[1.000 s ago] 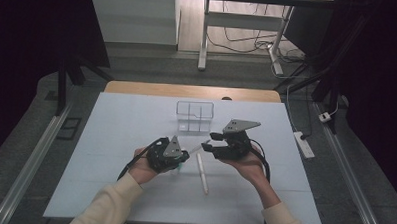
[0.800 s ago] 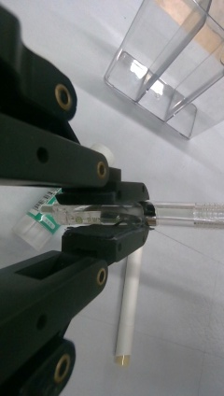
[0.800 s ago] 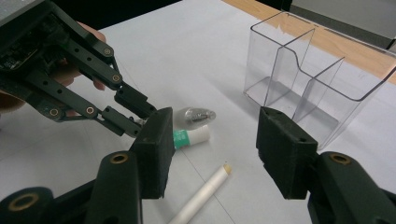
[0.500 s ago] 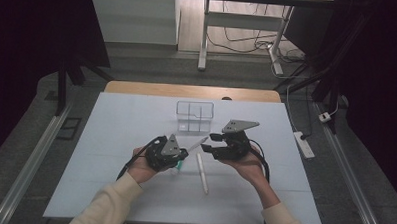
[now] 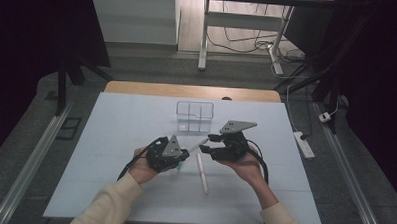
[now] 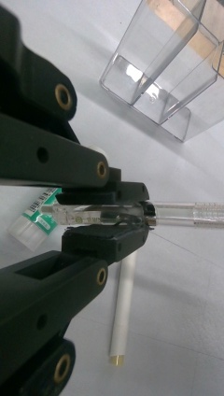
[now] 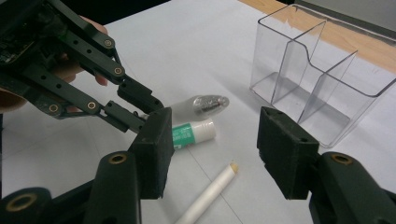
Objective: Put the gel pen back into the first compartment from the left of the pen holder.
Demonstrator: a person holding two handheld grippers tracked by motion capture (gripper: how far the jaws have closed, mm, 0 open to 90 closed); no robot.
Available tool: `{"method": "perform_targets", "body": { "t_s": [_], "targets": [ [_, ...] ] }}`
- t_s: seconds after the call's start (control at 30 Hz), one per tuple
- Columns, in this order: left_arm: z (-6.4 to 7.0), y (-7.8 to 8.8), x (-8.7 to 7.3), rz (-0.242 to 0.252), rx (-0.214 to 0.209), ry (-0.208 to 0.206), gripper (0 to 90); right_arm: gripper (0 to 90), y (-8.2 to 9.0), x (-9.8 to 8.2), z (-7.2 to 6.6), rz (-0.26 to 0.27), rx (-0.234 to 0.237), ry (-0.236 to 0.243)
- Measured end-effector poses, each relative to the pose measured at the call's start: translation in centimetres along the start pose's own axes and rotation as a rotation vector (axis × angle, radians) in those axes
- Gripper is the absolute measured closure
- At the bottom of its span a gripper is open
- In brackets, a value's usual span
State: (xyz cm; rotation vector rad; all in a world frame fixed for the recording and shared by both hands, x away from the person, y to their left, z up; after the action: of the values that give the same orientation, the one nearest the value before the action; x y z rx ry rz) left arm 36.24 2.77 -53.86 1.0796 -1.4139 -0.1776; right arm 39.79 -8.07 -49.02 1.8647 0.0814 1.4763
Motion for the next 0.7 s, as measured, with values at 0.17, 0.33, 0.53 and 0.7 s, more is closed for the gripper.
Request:
{"method": "perform_targets", "body": {
  "t_s": [0.17,0.33,0.53,0.7],
  "targets": [
    [0.17,-0.12,0.02,-0.004,0.006,-0.016,79.3,45.2,-0.04,0.01,-0.08,0.000,-0.002,0.007],
    [0.25,-0.16,0.07,-0.001,0.005,-0.012,79.3,45.3,-0.08,0.09,-0.15,0.007,-0.003,0.012],
    [0.46,-0.42,0.06,-0.005,0.004,-0.025,79.3,45.5,-0.32,-0.02,-0.33,-0.001,-0.001,0.015],
    [0.69,-0.53,0.09,-0.006,0.001,-0.036,79.3,45.8,-0.57,-0.04,-0.62,0.000,0.003,0.019]
  ]
}}
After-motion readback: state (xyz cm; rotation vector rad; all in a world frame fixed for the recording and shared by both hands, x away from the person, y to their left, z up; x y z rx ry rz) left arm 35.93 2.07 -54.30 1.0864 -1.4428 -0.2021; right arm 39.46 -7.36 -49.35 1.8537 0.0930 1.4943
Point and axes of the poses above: each handheld gripper's, and its own axes: y roughly backward along the jaws, x roughly out of its top, z roughly to its right, the point moved 10 cm from there along -y, roughly forward along the jaws, and after that the axes turned 1 degree about -z, right-handed, at the moved point
